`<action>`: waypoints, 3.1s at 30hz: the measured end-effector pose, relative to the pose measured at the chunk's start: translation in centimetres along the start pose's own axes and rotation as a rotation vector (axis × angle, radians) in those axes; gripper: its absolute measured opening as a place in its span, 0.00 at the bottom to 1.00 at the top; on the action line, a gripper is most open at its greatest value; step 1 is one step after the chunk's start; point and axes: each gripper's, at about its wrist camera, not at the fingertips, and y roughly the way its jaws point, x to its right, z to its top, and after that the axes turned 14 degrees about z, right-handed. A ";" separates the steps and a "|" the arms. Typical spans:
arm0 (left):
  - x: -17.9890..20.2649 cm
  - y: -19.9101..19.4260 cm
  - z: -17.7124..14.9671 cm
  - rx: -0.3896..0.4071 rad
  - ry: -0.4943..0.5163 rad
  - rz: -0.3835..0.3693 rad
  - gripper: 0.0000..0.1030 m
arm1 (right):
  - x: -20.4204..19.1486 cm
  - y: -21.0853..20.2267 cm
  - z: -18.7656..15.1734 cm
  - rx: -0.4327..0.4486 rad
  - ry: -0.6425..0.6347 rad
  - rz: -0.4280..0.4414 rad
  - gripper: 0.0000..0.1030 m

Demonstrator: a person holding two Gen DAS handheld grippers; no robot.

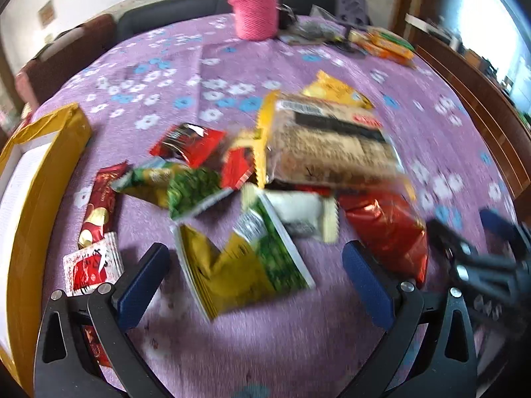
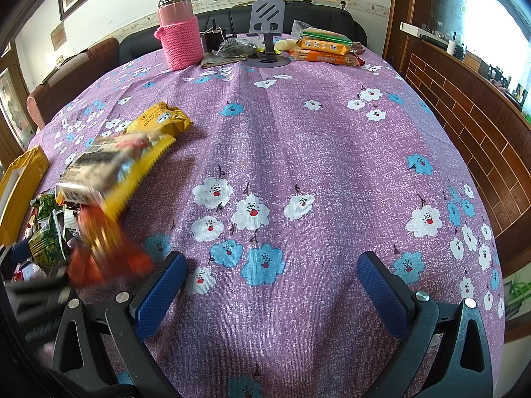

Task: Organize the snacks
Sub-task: 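Lift both tools and move them toward the snack pile, then grasp the green pea bag with left gripper while right grasps red candy packet, then drop both packets into the white tray by opening both grippers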

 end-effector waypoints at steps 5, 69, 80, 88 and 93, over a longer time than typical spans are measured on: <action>1.6 0.6 -4.6 -0.010 0.087 -0.074 1.00 | 0.3 0.0 -0.1 0.001 0.014 0.001 1.00; -25.0 -6.1 -12.5 0.133 -0.266 -0.014 0.34 | -22.9 -6.4 -1.2 -0.049 -0.253 0.607 0.29; -33.3 -0.6 -16.1 0.015 -0.418 0.083 0.35 | -38.9 0.1 -5.0 -0.217 -0.473 0.643 0.28; -35.7 -2.5 -17.4 0.054 -0.501 0.052 0.43 | -41.4 2.3 -6.7 -0.250 -0.494 0.615 0.33; -35.6 -5.7 -17.5 0.123 -0.537 0.031 0.43 | -40.1 -1.5 -5.7 -0.157 -0.476 0.665 0.36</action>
